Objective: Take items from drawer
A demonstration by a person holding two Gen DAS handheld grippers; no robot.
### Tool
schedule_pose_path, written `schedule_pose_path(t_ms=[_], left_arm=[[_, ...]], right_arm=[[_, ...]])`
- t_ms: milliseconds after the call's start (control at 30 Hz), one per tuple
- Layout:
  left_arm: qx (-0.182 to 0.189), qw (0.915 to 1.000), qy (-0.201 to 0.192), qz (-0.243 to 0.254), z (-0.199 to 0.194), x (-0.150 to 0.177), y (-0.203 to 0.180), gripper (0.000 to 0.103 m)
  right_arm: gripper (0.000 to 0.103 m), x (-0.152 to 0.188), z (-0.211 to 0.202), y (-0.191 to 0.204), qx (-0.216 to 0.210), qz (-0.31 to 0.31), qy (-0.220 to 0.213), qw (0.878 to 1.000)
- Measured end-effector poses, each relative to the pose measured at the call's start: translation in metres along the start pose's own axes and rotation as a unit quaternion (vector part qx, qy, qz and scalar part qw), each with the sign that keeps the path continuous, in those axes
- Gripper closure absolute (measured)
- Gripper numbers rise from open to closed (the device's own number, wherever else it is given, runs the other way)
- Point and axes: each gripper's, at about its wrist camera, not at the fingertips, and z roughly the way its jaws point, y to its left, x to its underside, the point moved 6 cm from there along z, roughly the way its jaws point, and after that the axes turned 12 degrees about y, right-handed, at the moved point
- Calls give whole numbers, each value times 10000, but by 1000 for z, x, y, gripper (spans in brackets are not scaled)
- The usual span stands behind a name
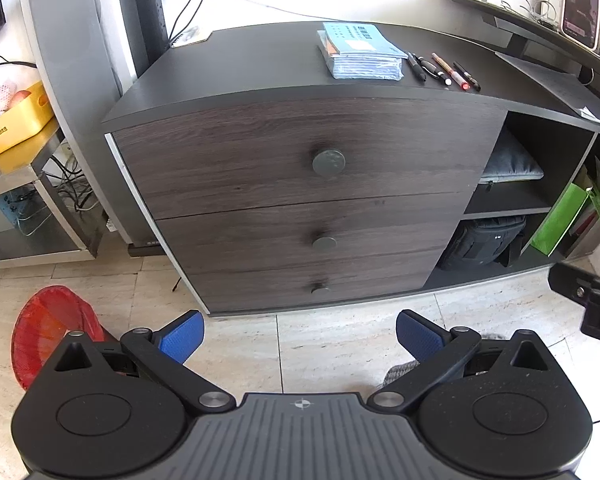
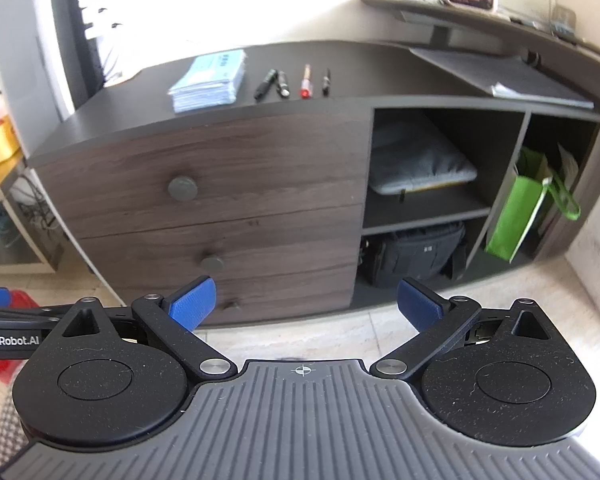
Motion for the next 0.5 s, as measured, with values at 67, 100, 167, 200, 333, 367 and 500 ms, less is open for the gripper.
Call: schedule_pose_path(t_ms=[67,100,167,200,333,367,500], left_arm=[[34,10000,-10,-21,2,-5,3,1],[52,10000,-15,-31,3,-7,4,1],[87,9999,-20,-61,6,-13,7,1],[97,9999,-20,-75,8,-16,6,1],[131,9999,21,-92,18,-27,10,1],[136,9999,32,-87,21,-29,11,1],[183,9998,60,-81,34,-42,13,1]], right_arm=[[3,-5,3,-4,-10,64,91,9999],[3,-8,4,-6,-4,78,113,9999],[3,-15,6,-10,9,105,158,9998],[3,-18,7,-11,15,119,180,9998],[3,-37,22,-16,102,57,178,9998],[3,-41,26,-18,127,36,173,9998],[3,-61,43,-22,226,-47,155,9996]])
